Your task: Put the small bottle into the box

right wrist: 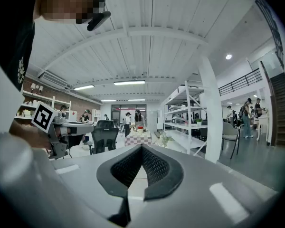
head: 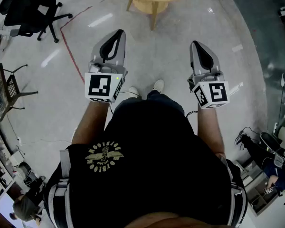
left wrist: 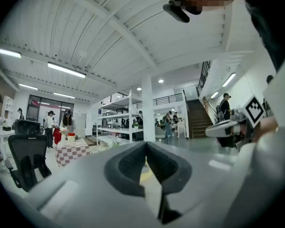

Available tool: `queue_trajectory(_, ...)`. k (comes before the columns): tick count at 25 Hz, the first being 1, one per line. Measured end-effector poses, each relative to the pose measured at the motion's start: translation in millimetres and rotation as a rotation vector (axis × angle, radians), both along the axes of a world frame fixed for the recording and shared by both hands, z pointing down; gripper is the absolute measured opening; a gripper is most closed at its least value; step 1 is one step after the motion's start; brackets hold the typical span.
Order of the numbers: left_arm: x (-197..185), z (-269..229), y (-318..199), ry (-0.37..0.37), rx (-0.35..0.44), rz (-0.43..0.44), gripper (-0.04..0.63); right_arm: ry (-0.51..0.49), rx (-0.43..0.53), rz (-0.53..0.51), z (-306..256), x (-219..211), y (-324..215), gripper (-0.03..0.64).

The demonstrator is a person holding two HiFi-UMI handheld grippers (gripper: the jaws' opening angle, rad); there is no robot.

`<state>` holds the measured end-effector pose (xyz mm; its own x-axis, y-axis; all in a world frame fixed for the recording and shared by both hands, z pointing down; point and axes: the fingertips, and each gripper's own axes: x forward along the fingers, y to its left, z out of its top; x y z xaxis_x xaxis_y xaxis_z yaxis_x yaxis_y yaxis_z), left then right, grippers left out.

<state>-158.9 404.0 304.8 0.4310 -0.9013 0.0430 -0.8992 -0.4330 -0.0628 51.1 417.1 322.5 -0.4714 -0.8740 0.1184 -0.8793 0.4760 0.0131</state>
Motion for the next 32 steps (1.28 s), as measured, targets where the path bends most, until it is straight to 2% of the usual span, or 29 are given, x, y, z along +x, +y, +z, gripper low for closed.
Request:
queue_trajectory(7, -20, 5, -14, 0.004, -0.008, 0.014, 0.000, -0.015, -0.008, 0.013, 4, -21, -12, 0.008)
queue_trajectory(15, -37, 24, -42, 0.000, -0.048, 0.008, 0.000, -0.019, -0.001, 0.067, 5, -17, -34, 0.008)
queue_trajectory(19, -25, 24, -67, 0.019, -0.045, -0.001, 0.000, -0.013, -0.022, 0.052, 10, -5, -56, 0.008)
queue_trajectory(23, -9, 15, -92, 0.029, -0.034, 0.007, 0.000, -0.013, -0.004, 0.029, 2, 3, -83, 0.008)
queue_trajectory(32, 27, 35, -134, 0.016, -0.084, 0.007, 0.000, -0.028, -0.025, -0.004, 12, 32, -130, 0.007)
